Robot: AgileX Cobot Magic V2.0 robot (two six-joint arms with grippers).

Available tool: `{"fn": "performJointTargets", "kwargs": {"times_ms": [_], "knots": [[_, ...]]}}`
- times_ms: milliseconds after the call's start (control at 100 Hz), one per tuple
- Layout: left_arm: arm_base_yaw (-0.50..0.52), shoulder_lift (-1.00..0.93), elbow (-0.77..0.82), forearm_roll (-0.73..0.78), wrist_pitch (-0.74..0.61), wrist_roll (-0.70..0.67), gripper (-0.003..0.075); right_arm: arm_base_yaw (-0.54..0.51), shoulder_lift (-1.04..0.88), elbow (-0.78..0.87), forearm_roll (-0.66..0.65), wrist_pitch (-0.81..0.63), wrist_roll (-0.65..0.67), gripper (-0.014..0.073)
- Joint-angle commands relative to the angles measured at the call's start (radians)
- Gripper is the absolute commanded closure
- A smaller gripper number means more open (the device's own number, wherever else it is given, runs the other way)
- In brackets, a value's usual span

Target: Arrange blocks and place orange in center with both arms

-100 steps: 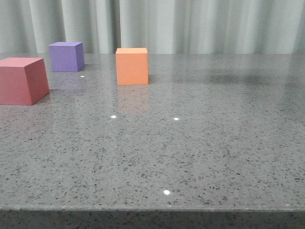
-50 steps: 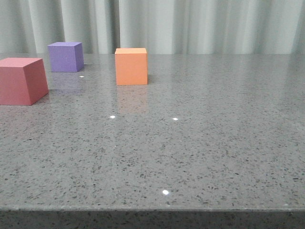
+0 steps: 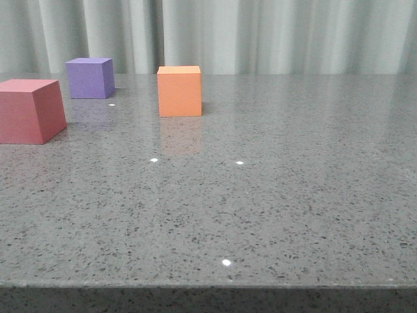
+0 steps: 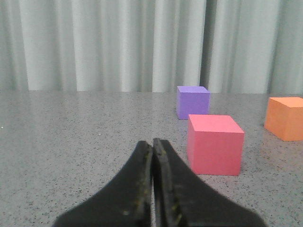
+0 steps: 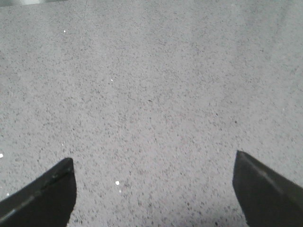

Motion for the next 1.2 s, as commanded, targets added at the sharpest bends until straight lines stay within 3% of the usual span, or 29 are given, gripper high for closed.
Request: {"fn": "performJointTargets", "kwargs": {"times_ms": [0,200,270,340,590,1190], "knots": [[0.003,-0.031,0.044,-0.003,-0.078,-0.006,0.0739,-0.009,-0.037,0.004,-0.026,-0.096,-0.008,-0.0062],[0.003,-0.031,0.044,-0.003,-0.078,-0.006,0.0739,-0.009,-0.074,0.010,-0.055,-0.112,-0.008,-0.0058],[0.003,-0.031,0.044,-0.003,-0.078,-0.006,0.0739,-0.009,-0.074,0.010,-0.055,-0.122,-0.008,-0.0010],[0.003,-0.031,0.044,-0.003,-0.078,-0.006,0.0739,-0.009,-0.074,0.010,-0.055,-0.133,-0.008,0.0098],[0.003,-0.031,0.044,-0.003,-0.078,-0.006,0.0739,-0.009,-0.074,0.010,-0.054,-0.120,-0.008,0.0669],[0.003,-0.031,0.036,-0.003,-0.103,-0.006,0.0739,-0.009,-0.074,0.010,-0.054,-0.116,-0.008,0.0660]]}}
